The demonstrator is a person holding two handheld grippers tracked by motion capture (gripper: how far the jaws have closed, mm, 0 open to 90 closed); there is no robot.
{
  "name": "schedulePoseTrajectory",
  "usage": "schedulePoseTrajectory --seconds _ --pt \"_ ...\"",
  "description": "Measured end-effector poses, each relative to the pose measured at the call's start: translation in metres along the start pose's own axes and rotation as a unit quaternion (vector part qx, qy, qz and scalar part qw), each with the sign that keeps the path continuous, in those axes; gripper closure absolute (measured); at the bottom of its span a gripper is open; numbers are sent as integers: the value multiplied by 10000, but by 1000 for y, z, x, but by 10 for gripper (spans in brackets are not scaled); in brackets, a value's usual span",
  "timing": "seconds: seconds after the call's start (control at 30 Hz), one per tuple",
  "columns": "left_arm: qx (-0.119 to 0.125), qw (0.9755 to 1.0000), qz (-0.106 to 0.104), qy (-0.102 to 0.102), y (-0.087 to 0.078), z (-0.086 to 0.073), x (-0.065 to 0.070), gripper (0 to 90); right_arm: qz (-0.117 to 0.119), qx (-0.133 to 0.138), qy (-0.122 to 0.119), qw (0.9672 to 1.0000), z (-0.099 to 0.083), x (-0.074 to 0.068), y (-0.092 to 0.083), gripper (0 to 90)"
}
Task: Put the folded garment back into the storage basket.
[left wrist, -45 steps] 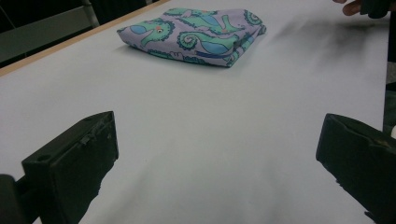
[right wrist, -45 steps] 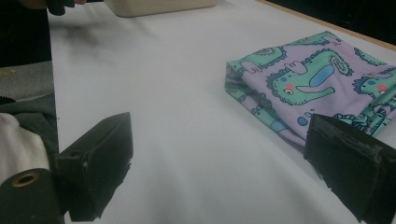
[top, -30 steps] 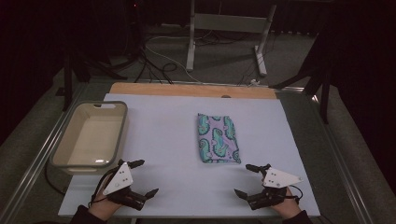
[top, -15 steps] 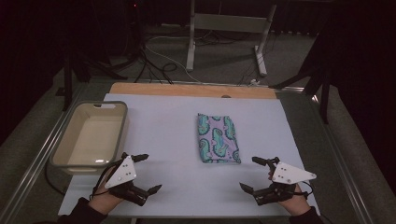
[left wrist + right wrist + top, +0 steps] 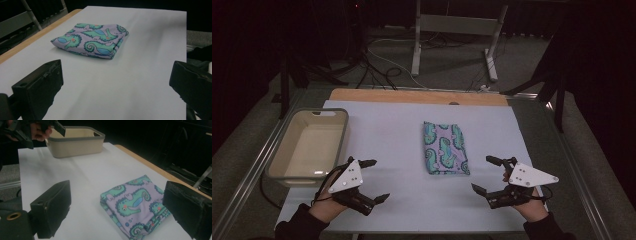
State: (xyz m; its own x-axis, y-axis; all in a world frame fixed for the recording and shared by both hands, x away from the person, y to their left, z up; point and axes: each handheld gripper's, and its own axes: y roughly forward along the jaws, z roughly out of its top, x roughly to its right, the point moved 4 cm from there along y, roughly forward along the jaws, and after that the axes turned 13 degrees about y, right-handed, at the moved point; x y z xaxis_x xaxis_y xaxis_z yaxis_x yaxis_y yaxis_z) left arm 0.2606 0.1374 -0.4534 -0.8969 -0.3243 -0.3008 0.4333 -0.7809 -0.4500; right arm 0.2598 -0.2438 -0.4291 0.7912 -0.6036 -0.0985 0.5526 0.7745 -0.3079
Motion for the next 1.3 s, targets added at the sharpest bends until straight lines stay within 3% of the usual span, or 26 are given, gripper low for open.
schedulePoseTrajectory --seconds 0.27,0.43,0.93,1.3 --pt "-65 9999 -111 13 7 5 -5 0 -38 0 -35 10000 6 6 9 81" --pt "-51 9999 -112 -88 12 9 -12 0 -78 28 -2 10000 13 14 16 81" --pt "-209 9997 -137 -60 30 25 -35 0 -339 -30 -59 9994 27 31 42 81" --pt "-345 9985 -329 -268 55 32 -51 0 -421 -150 90 9990 27 49 61 81"
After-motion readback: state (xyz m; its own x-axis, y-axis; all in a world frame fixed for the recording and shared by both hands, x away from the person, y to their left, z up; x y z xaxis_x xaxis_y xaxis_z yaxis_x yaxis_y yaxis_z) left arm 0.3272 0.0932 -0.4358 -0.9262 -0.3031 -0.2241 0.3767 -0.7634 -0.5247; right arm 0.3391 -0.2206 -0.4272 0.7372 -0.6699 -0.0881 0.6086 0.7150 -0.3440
